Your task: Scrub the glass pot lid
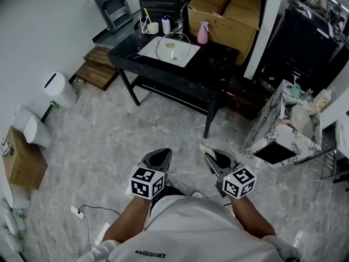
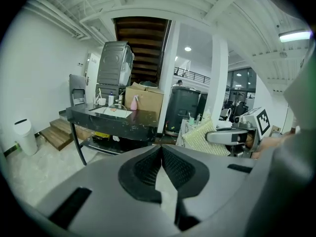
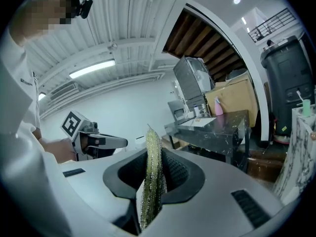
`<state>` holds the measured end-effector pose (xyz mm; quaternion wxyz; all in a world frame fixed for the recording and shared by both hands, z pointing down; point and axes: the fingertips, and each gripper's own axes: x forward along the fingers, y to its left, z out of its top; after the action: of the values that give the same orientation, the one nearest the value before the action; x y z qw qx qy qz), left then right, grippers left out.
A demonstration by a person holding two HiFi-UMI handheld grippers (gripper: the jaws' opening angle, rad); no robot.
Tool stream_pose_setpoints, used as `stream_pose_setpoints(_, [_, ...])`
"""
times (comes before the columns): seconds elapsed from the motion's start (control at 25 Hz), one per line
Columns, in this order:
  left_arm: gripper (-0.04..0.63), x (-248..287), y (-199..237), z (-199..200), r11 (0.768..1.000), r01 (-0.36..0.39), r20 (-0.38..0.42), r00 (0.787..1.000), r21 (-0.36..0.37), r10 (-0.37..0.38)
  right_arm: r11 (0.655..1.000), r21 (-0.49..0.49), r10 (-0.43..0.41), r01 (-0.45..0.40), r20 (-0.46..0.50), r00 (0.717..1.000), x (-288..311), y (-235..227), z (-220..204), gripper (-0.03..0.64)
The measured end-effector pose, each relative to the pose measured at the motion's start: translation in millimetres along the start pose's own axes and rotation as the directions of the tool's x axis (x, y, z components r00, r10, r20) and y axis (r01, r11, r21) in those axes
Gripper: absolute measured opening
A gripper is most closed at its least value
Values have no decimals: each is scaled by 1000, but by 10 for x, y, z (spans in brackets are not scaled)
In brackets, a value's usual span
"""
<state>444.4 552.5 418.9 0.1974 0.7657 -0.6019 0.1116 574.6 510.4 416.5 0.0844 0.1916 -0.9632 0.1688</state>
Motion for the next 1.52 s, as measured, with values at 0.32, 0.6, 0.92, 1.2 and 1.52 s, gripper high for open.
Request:
stream_pose_setpoints(0.32, [15,-4,389,12,1000,-18,-8,1000,-8,18,1000,8,-4,4,-28,1000,357,-38,-13,86])
stream_pose_setpoints(0.6, [15,67,1086,231,999,-30,-7,1000,-13,30,1000,14,-6,6,-51,999,1032,-35,175,86])
stream_pose_setpoints(0.92, [15,246,1796,515,1000,12,24,1000,3,-12,999,-6,-50,50,-46,998,1740,-94,487,86])
stream_pose_setpoints(1.2, [15,313,2125,354,996,89,-32,995,3,-89,997,10,-71,72,-79,994,2220,91,375,86])
stream_pose_setpoints(1.52, [15,288,2610,438,998,64,-9,998,-12,-65,996,9,-85,86,-74,994,2590,88,527,86])
